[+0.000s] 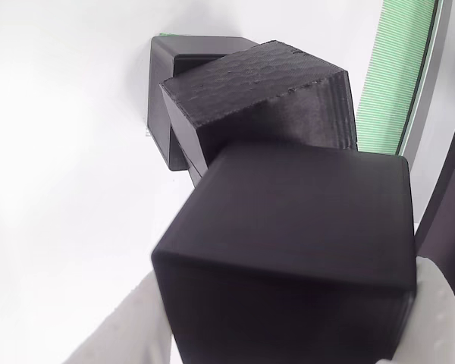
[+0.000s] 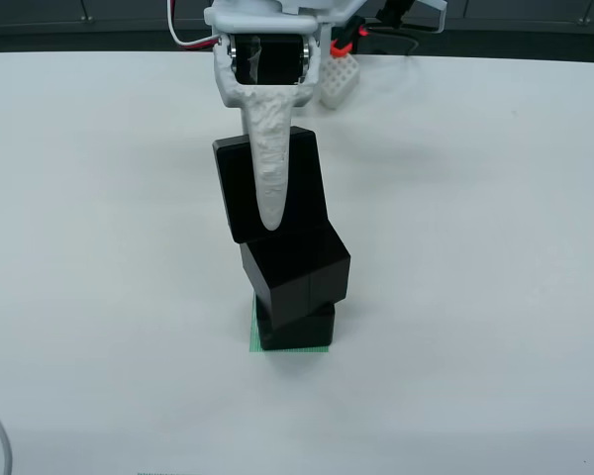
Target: Stack 3 Blocks on the chosen place.
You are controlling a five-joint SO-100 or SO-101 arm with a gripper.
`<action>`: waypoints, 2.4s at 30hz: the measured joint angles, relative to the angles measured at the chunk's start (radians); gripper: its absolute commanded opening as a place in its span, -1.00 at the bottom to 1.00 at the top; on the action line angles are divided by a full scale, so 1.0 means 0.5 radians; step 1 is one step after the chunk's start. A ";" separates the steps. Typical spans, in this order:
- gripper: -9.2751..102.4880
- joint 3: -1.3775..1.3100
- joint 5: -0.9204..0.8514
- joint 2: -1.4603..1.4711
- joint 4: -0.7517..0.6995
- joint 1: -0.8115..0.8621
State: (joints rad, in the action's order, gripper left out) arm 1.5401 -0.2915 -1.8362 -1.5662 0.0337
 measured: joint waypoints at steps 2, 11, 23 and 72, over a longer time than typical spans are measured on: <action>-0.17 0.000 -0.006 0.000 0.000 0.000; -0.41 -0.003 -0.015 0.003 0.003 0.000; -0.41 -0.034 -0.138 -0.006 0.003 0.000; -0.40 2.629 -2.592 -1.482 3.405 0.190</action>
State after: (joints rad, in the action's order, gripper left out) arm 2.8547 -1.5877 -2.5771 0.1365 0.1289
